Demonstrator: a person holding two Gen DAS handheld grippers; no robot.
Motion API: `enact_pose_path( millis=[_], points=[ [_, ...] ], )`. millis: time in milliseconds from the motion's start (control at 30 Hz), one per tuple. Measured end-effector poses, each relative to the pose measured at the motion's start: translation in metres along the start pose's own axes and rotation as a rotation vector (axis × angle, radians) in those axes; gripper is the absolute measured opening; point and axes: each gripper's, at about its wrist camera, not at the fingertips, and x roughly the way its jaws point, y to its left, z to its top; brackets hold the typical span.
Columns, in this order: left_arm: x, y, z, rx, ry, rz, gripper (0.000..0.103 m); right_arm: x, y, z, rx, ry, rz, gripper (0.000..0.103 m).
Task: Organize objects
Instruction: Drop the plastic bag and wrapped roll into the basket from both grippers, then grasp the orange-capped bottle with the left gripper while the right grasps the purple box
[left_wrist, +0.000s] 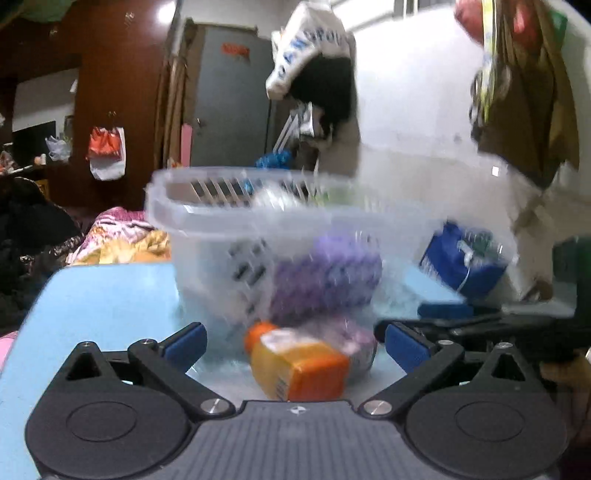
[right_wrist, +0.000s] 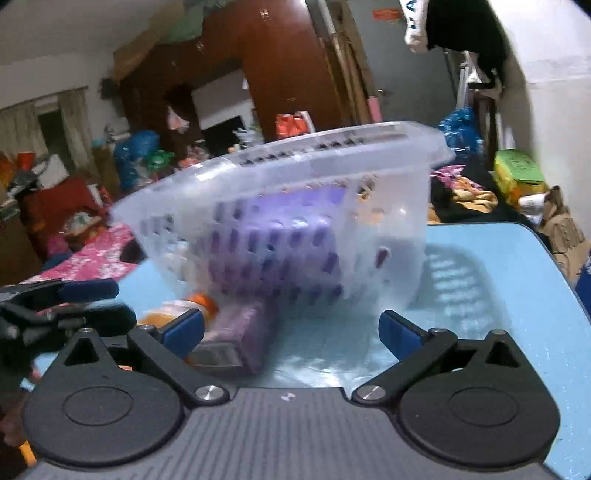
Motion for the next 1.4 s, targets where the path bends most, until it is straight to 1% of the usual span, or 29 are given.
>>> enact_pose_path(
  millis=[33,67,100,133,200,233,367,533,567,633,700,767,800,833,867,933,967,1033,1067,1100,1133,1200,1267,1400],
  points=[
    [0.007,-0.004,-0.001,0.015,0.014,0.019,0.103,0.001,-0.003,0.0,0.021,0.008,-0.008,0.103],
    [0.011,-0.005,-0.002,0.026,0.029,0.03,0.103,0.0,-0.007,0.002,0.047,0.006,0.0,0.103],
    [0.016,-0.008,-0.004,0.042,0.053,0.041,0.1,-0.001,-0.009,0.003,0.066,0.001,0.018,0.103],
    [0.021,-0.009,-0.007,0.052,0.074,0.052,0.098,-0.002,-0.01,0.004,0.069,0.004,0.026,0.103],
    [0.024,-0.007,-0.012,0.049,0.103,0.096,0.094,-0.002,-0.006,0.006,0.051,0.01,0.019,0.103],
    [0.024,-0.003,-0.014,0.039,0.103,0.109,0.094,-0.002,-0.005,0.008,0.043,0.016,0.019,0.103],
    [0.015,0.013,-0.016,-0.029,0.086,0.082,0.094,0.01,0.004,0.01,0.03,0.037,0.032,0.103],
    [0.002,0.018,-0.021,-0.014,0.06,0.099,0.094,0.023,0.016,0.013,0.009,0.062,0.046,0.102],
    [0.001,0.018,-0.022,-0.012,0.058,0.104,0.094,0.026,0.019,0.013,0.001,0.071,0.047,0.1],
    [0.0,0.02,-0.021,-0.008,0.058,0.105,0.094,0.03,0.023,0.012,-0.009,0.087,0.048,0.093],
    [0.001,0.022,-0.022,0.005,0.067,0.101,0.094,0.036,0.026,0.012,-0.015,0.111,0.058,0.08],
    [0.003,0.023,-0.023,0.006,0.072,0.097,0.094,0.04,0.029,0.011,-0.024,0.137,0.066,0.072],
    [0.004,0.022,-0.024,0.007,0.076,0.107,0.094,0.04,0.03,0.011,-0.031,0.139,0.071,0.064],
    [0.005,0.022,-0.023,0.011,0.076,0.106,0.094,0.039,0.03,0.01,-0.039,0.138,0.077,0.061],
    [0.005,0.02,-0.024,0.019,0.078,0.107,0.094,0.036,0.031,0.01,-0.045,0.134,0.079,0.061],
    [0.005,0.017,-0.024,0.032,0.075,0.111,0.094,0.028,0.032,0.009,-0.078,0.113,0.057,0.06],
    [0.005,0.017,-0.023,0.032,0.069,0.113,0.092,0.024,0.03,0.009,-0.085,0.099,0.053,0.06],
    [0.004,0.016,-0.023,0.032,0.052,0.099,0.082,0.013,0.025,0.008,-0.1,0.068,0.035,0.06],
    [0.003,0.015,-0.023,0.034,0.047,0.083,0.073,0.009,0.021,0.008,-0.102,0.058,0.028,0.06],
    [0.004,0.013,-0.023,0.036,0.047,0.065,0.061,0.008,0.018,0.009,-0.098,0.052,0.026,0.06],
    [0.005,0.011,-0.024,0.041,0.051,0.045,0.061,0.004,0.013,0.009,-0.088,0.048,0.03,0.06],
    [0.004,0.007,-0.025,0.06,0.042,0.062,0.06,0.002,0.009,0.01,-0.078,0.042,0.026,0.06],
    [-0.001,0.007,-0.026,0.059,0.014,0.069,0.06,0.001,0.006,0.012,-0.074,0.038,0.029,0.06],
    [-0.014,0.008,-0.03,0.046,-0.055,0.016,0.059,-0.006,0.0,0.01,-0.058,0.012,0.052,0.06]
  ],
)
